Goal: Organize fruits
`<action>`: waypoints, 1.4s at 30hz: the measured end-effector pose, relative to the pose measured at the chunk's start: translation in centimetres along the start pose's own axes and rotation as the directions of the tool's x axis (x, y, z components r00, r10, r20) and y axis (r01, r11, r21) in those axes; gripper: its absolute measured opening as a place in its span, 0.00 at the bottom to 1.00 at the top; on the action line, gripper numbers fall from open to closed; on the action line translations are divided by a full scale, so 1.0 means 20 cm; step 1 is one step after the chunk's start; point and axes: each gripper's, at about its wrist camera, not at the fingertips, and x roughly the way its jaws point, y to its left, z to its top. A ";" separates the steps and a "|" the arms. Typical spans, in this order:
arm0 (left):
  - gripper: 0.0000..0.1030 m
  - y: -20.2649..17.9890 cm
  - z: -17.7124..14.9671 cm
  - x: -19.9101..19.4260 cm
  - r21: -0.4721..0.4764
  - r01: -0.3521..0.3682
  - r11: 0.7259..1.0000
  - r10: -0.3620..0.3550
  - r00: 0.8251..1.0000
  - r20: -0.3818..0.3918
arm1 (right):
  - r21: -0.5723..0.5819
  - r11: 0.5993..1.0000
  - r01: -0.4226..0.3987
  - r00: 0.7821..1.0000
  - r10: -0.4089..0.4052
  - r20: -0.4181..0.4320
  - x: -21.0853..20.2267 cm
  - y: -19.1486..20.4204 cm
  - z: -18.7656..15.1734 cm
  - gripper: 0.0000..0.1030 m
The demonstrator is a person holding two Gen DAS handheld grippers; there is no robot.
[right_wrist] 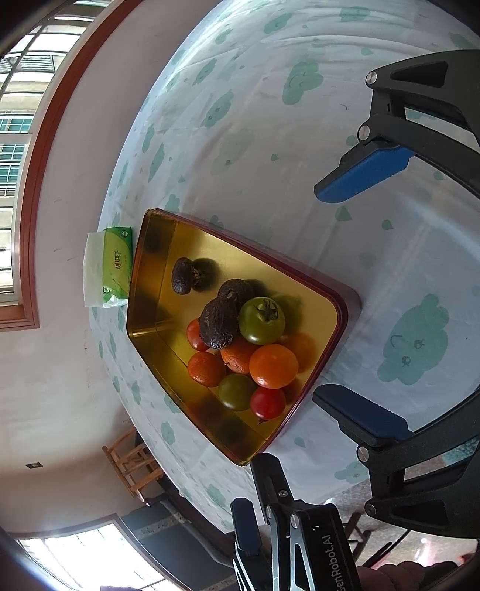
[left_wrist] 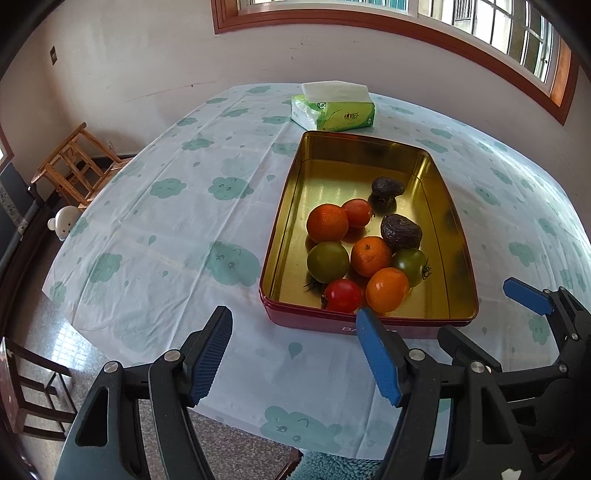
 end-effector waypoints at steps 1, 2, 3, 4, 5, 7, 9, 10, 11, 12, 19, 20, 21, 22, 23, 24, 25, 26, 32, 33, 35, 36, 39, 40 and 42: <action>0.65 0.00 0.00 0.00 0.001 0.001 1.000 -0.001 1.000 -0.001 | 0.001 1.000 0.001 1.000 -0.001 0.001 0.00 0.00 0.00 0.96; 0.65 -0.01 0.00 0.00 0.002 0.003 1.000 -0.003 1.000 -0.001 | 0.001 1.000 0.000 1.000 0.000 0.001 0.00 0.00 0.00 0.96; 0.65 -0.01 0.00 0.00 0.003 0.004 1.000 -0.004 1.000 -0.001 | 0.002 1.000 -0.001 1.000 0.001 0.000 0.00 0.00 0.00 0.96; 0.65 -0.01 0.00 0.00 0.003 0.004 1.000 -0.004 1.000 -0.001 | 0.002 1.000 0.002 1.000 -0.002 0.001 0.00 0.00 0.00 0.96; 0.65 -0.01 0.00 0.00 0.003 0.005 1.000 -0.005 1.000 -0.001 | 0.001 1.000 0.003 1.000 -0.003 0.001 0.00 0.00 0.00 0.96; 0.65 -0.02 -0.01 0.00 0.003 0.008 1.000 -0.008 1.000 -0.001 | 0.000 1.000 0.002 1.000 -0.002 -0.002 0.00 0.00 0.00 0.96; 0.65 -0.02 -0.01 0.00 0.002 0.012 1.000 -0.012 1.000 -0.003 | -0.002 1.000 0.003 1.000 -0.003 -0.003 0.00 0.00 0.00 0.96; 0.65 -0.02 -0.01 0.00 0.001 0.013 1.000 -0.013 1.000 -0.005 | -0.003 1.000 0.003 1.000 -0.003 -0.005 0.00 0.00 0.00 0.96; 0.65 -0.02 -0.01 0.00 0.000 0.016 1.000 -0.016 1.000 -0.006 | -0.004 1.000 0.004 1.000 -0.004 -0.006 0.00 0.00 0.00 0.96; 0.65 -0.02 -0.01 0.00 -0.001 0.017 1.000 -0.017 1.000 -0.006 | -0.005 1.000 0.004 1.000 -0.004 -0.007 0.01 0.01 0.00 0.96; 0.65 -0.02 -0.01 0.00 -0.003 0.015 1.000 -0.015 1.000 -0.011 | -0.007 1.000 0.002 1.000 -0.002 -0.016 0.02 0.01 -0.01 0.96; 0.65 -0.02 -0.01 0.01 -0.002 0.014 1.000 -0.014 1.000 -0.010 | -0.007 1.000 0.002 1.000 -0.002 -0.016 0.02 0.01 -0.01 0.96; 0.65 -0.03 -0.01 0.01 0.000 0.013 1.000 -0.013 1.000 -0.010 | -0.008 1.000 0.002 1.000 -0.002 -0.017 0.02 0.01 -0.01 0.96; 0.65 -0.03 -0.01 0.00 0.000 0.012 1.000 -0.012 1.000 -0.010 | -0.007 1.000 0.002 1.000 -0.002 -0.017 0.02 0.01 -0.01 0.96; 0.65 -0.03 -0.01 0.00 -0.002 0.015 1.000 -0.015 1.000 -0.008 | -0.007 1.000 0.002 1.000 -0.002 -0.018 0.02 0.01 -0.01 0.96; 0.65 -0.03 -0.01 0.00 -0.001 0.015 1.000 -0.015 1.000 -0.006 | -0.007 1.000 0.002 1.000 -0.002 -0.019 0.03 0.01 -0.01 0.96; 0.65 -0.03 -0.01 0.01 0.001 0.012 1.000 -0.012 1.000 -0.006 | -0.007 1.000 0.002 1.000 -0.002 -0.020 0.03 0.01 -0.01 0.96; 0.65 -0.03 -0.01 0.01 0.001 0.011 1.000 -0.011 1.000 -0.006 | -0.006 1.000 0.001 1.000 -0.001 -0.021 0.03 0.01 -0.02 0.96; 0.65 -0.04 -0.01 0.01 0.002 0.011 1.000 -0.011 1.000 -0.007 | -0.008 1.000 0.001 1.000 -0.001 -0.021 0.03 0.01 -0.02 0.96; 0.65 -0.04 -0.01 0.01 0.002 0.013 1.000 -0.013 1.000 -0.007 | -0.008 1.000 0.002 1.000 -0.002 -0.021 0.03 0.01 -0.02 0.96; 0.65 -0.04 -0.01 0.01 0.003 0.014 1.000 -0.014 1.000 -0.006 | -0.007 1.000 0.001 1.000 -0.001 -0.023 0.03 0.01 -0.02 0.96; 0.65 -0.04 -0.01 0.01 0.006 0.014 1.000 -0.014 1.000 -0.005 | -0.007 1.000 0.002 1.000 -0.002 -0.022 0.03 0.01 -0.02 0.96; 0.65 -0.04 -0.01 0.01 0.007 0.015 1.000 -0.015 1.000 -0.005 | -0.008 1.000 0.001 1.000 -0.001 -0.023 0.03 0.02 -0.02 0.96; 0.65 -0.04 -0.01 0.01 0.006 0.018 1.000 -0.018 1.000 -0.006 | -0.008 1.000 0.003 1.000 -0.003 -0.022 0.03 0.01 -0.02 0.96; 0.69 -0.05 -0.01 0.01 0.005 0.027 1.000 -0.027 1.000 -0.009 | -0.010 1.000 0.003 1.000 -0.003 -0.021 0.03 0.01 -0.02 0.96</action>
